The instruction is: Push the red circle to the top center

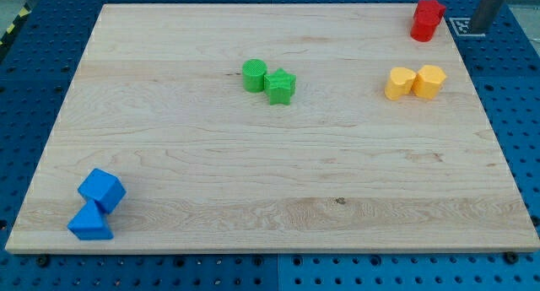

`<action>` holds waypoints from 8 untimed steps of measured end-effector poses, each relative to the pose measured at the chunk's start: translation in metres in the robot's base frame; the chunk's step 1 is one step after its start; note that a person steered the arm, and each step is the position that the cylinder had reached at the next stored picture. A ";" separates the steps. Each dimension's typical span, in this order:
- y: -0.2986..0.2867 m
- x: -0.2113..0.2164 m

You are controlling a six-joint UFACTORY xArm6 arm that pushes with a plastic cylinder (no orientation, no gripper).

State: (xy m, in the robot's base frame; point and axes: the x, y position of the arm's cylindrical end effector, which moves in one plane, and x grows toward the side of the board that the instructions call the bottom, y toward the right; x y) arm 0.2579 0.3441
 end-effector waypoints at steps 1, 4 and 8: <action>-0.016 0.000; -0.113 0.004; -0.242 0.005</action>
State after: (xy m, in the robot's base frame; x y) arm 0.2624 0.1022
